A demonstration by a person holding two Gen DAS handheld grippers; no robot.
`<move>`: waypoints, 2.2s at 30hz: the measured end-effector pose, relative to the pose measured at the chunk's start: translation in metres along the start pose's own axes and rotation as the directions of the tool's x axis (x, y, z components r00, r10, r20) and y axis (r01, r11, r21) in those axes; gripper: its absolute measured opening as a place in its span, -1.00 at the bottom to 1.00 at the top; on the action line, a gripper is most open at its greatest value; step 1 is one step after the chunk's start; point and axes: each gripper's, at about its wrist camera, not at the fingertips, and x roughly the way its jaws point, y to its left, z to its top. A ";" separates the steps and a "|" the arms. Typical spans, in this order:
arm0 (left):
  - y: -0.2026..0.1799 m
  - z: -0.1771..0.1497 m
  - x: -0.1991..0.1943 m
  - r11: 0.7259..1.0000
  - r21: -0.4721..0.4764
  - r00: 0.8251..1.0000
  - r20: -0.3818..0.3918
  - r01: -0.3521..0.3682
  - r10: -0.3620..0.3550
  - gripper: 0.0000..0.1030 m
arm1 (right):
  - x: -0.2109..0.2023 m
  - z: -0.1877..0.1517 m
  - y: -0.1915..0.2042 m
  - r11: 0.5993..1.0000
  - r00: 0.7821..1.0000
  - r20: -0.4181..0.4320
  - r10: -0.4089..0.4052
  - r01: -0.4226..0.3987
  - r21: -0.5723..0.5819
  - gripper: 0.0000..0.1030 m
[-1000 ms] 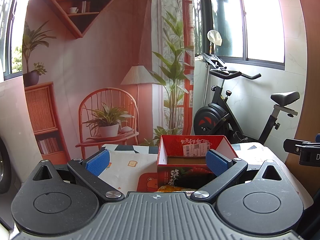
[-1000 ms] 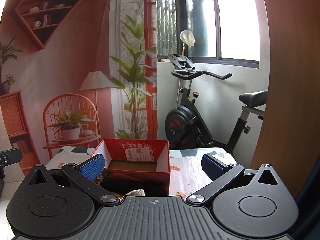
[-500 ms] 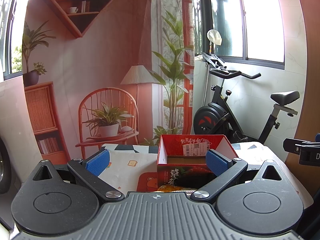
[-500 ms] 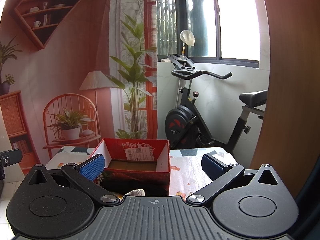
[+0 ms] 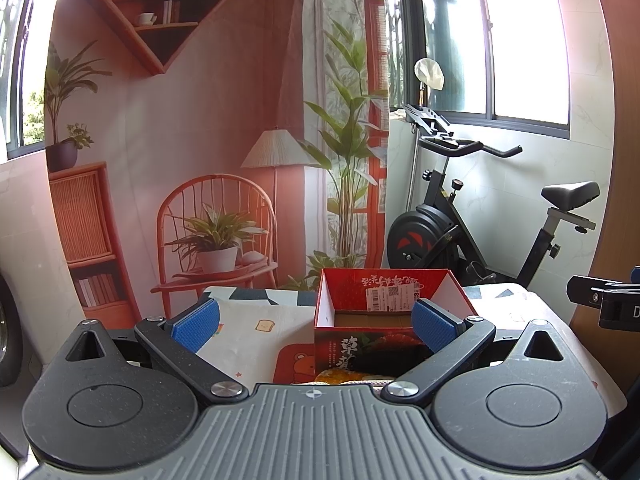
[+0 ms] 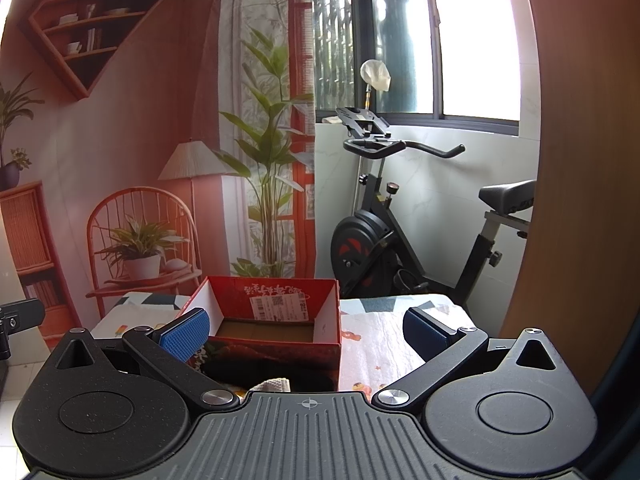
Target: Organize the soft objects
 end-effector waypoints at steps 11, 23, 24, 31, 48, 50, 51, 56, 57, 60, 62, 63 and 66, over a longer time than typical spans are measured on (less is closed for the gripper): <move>0.009 -0.016 0.019 0.999 -0.028 1.000 -0.015 0.014 -0.014 1.00 | 0.011 -0.018 -0.008 0.994 0.993 0.055 0.102 -0.104 0.029 0.99; 0.033 -0.090 0.089 0.999 -0.002 0.997 -0.070 -0.044 0.044 1.00 | 0.072 -0.104 -0.022 0.991 0.991 0.132 0.039 -0.055 0.125 0.99; 0.033 -0.095 0.098 0.998 -0.002 0.995 -0.076 -0.058 0.057 1.00 | 0.078 -0.114 -0.023 0.991 0.990 0.133 0.035 -0.052 0.126 0.99; 0.040 -0.130 0.139 0.998 -0.046 0.990 -0.139 -0.040 0.033 0.99 | 0.107 -0.155 -0.018 0.985 0.987 0.077 0.142 -0.148 0.085 0.99; 0.041 -0.174 0.191 0.993 -0.105 0.947 -0.308 0.059 -0.088 0.73 | 0.173 -0.211 -0.017 0.977 0.954 -0.266 0.139 -0.089 0.192 0.61; 0.042 -0.177 0.194 0.990 -0.122 0.941 -0.322 0.063 -0.099 0.71 | 0.176 -0.213 -0.016 0.977 0.950 -0.273 0.153 -0.103 0.188 0.61; 0.042 -0.179 0.195 0.990 -0.127 0.938 -0.331 0.064 -0.103 0.69 | 0.176 -0.213 -0.014 0.977 0.949 -0.273 0.157 -0.109 0.182 0.61; 0.040 -0.188 0.200 0.986 -0.146 0.923 -0.362 0.084 -0.132 0.63 | 0.182 -0.214 -0.011 0.976 0.944 -0.279 0.178 -0.134 0.170 0.61; 0.039 -0.189 0.200 0.986 -0.142 0.921 -0.365 0.089 -0.136 0.63 | 0.184 -0.215 -0.011 0.977 0.942 -0.284 0.178 -0.135 0.166 0.61; 0.032 -0.192 0.204 0.988 -0.114 0.916 -0.378 0.101 -0.137 0.63 | 0.191 -0.219 -0.012 0.977 0.937 -0.298 0.183 -0.139 0.162 0.60; 0.029 -0.196 0.208 0.986 -0.114 0.904 -0.397 0.121 -0.157 0.63 | 0.195 -0.222 -0.013 0.975 0.931 -0.312 0.191 -0.144 0.167 0.55; 0.029 -0.198 0.208 0.984 -0.118 0.899 -0.405 0.131 -0.168 0.63 | 0.196 -0.223 -0.013 0.974 0.928 -0.316 0.196 -0.148 0.170 0.54; 0.027 -0.201 0.210 0.979 -0.126 0.887 -0.419 0.157 -0.196 0.57 | 0.196 -0.224 -0.013 0.973 0.927 -0.314 0.204 -0.155 0.174 0.52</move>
